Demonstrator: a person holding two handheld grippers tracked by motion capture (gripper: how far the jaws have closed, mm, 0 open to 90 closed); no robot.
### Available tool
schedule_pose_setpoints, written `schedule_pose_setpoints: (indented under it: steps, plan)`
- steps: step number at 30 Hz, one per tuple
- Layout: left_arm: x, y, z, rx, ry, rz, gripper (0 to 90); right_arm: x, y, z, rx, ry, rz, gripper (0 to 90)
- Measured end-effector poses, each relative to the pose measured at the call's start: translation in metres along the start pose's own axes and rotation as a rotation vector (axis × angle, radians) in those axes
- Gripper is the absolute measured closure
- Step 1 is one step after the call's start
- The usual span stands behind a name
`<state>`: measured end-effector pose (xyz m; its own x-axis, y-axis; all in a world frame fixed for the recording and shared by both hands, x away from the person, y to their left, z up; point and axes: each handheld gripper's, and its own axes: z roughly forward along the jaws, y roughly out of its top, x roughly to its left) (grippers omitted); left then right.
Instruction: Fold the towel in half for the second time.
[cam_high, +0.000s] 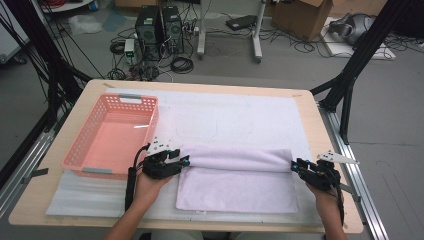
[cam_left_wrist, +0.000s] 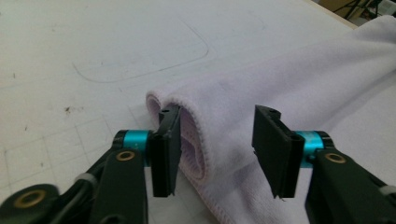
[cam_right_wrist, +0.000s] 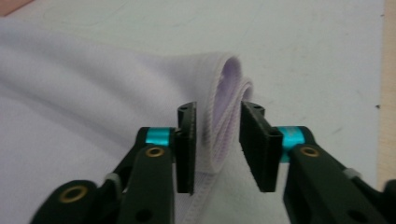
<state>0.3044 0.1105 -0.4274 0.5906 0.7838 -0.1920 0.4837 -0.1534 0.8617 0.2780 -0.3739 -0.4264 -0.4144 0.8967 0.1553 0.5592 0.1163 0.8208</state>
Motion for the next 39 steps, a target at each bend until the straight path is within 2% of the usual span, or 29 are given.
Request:
schedule_pose_setpoints:
  steps: [4, 8, 9, 11, 12, 14, 15, 16, 18, 20, 24, 28, 33, 39]
  plan:
    - [0.004, 0.009, 0.007, -0.018, 0.011, -0.004, 44.0, -0.002, 0.010, -0.001, -0.029, -0.017, 0.017, 54.3]
    - [0.009, 0.016, 0.020, 0.010, 0.012, -0.021, 43.8, -0.003, 0.023, 0.014, 0.004, -0.029, 0.001, 46.8]
    - [0.010, 0.016, 0.023, 0.012, 0.011, -0.026, 44.7, -0.002, 0.026, 0.019, 0.011, -0.024, 0.002, 46.6]
    - [0.013, 0.015, 0.026, 0.030, -0.004, -0.044, 52.9, 0.000, 0.033, 0.029, 0.029, -0.012, -0.012, 47.0]
    - [0.013, 0.014, 0.027, 0.051, -0.004, -0.038, 57.9, 0.001, 0.036, 0.033, 0.041, -0.012, -0.022, 48.7]
    - [0.011, 0.011, 0.028, 0.089, 0.000, -0.009, 75.5, 0.003, 0.039, 0.040, 0.075, 0.003, -0.051, 69.4]
    - [0.009, 0.009, 0.026, 0.087, -0.001, 0.009, 83.2, 0.004, 0.038, 0.040, 0.082, 0.004, -0.064, 77.7]
    - [0.007, 0.009, 0.023, 0.074, 0.000, 0.026, 86.2, 0.006, 0.038, 0.039, 0.074, 0.006, -0.074, 80.1]
    - [0.005, 0.008, 0.016, 0.035, -0.012, 0.027, 86.8, 0.008, 0.034, 0.033, 0.057, 0.007, -0.091, 81.9]
    - [0.003, 0.006, 0.010, 0.019, -0.017, 0.036, 86.9, 0.009, 0.029, 0.027, 0.039, 0.006, -0.093, 82.0]
    - [0.002, -0.002, -0.002, 0.002, -0.030, 0.039, 87.1, 0.009, 0.014, 0.011, -0.001, 0.019, -0.071, 81.5]
    - [-0.005, -0.006, -0.015, -0.029, -0.062, 0.028, 87.1, 0.013, 0.005, -0.007, -0.031, 0.031, -0.062, 81.3]
    - [-0.016, -0.017, -0.028, -0.030, -0.084, 0.045, 87.0, 0.020, -0.007, -0.024, -0.043, 0.034, -0.064, 81.3]
    - [-0.027, -0.028, -0.042, -0.038, -0.077, 0.046, 87.0, 0.031, -0.020, -0.041, -0.048, 0.045, -0.074, 81.4]
